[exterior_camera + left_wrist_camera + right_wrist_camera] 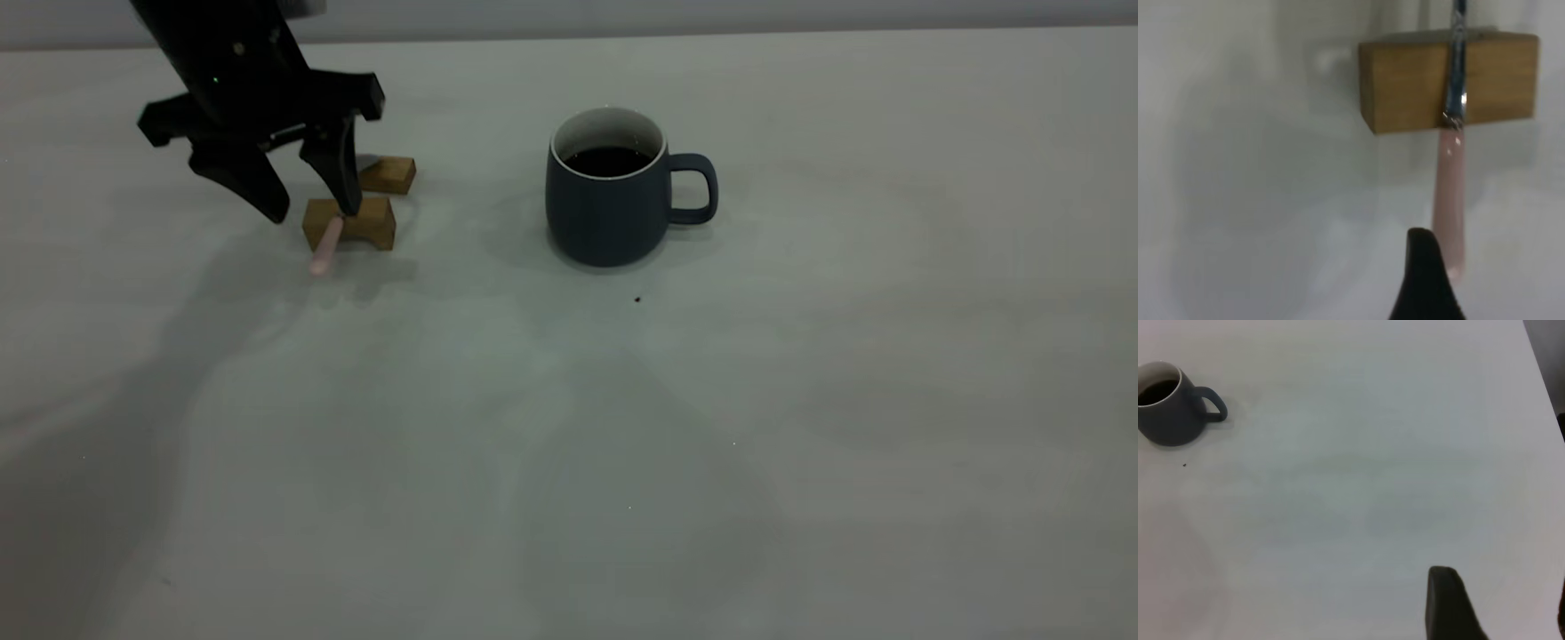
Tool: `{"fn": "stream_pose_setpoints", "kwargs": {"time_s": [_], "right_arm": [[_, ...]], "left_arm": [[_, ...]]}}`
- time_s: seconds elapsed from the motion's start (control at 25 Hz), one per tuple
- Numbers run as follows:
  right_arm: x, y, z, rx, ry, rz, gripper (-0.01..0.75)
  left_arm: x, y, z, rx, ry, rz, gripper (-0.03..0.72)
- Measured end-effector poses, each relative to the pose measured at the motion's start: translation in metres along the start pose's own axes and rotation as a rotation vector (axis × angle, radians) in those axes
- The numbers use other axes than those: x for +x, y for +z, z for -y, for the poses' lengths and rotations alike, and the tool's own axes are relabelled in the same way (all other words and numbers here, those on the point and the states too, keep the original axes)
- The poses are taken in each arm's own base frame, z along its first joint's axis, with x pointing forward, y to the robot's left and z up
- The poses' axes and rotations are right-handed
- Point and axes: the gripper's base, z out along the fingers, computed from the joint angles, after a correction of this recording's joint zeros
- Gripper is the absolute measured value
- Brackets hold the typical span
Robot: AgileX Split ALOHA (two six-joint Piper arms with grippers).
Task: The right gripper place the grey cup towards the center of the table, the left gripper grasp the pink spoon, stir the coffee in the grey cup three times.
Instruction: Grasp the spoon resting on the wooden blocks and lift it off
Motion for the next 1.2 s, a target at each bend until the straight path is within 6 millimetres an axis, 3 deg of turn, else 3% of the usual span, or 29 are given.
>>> {"fn": "stream_pose_setpoints", "kwargs": {"time_s": [0.56,0.68,0.8,0.88,1.0,1.2], "right_arm": [[0.000,0.000,0.000,0.000,0.000,-0.001,0.429],[0.000,0.000,0.000,0.000,0.000,-0.001,0.429],[0.000,0.000,0.000,0.000,0.000,-0.001,0.429],[0.000,0.000,0.000,0.000,0.000,-0.001,0.429],[0.000,0.000,0.000,0.000,0.000,-0.001,0.429],[0.000,0.000,0.000,0.000,0.000,-0.001,0.429]], "left_arm": [[0.004,0.049,-0.007,-0.035,-0.056,-0.044,0.568],[0.004,0.053,-0.008,-0.036,-0.059,-0.042,0.477],[0.003,0.053,-0.007,-0.035,-0.065,-0.037,0.277],[0.003,0.051,-0.007,-0.034,-0.071,-0.031,0.126],[-0.001,0.039,-0.004,-0.019,-0.087,-0.015,0.134],[-0.012,-0.009,0.014,0.123,-0.226,0.027,0.134]]}}
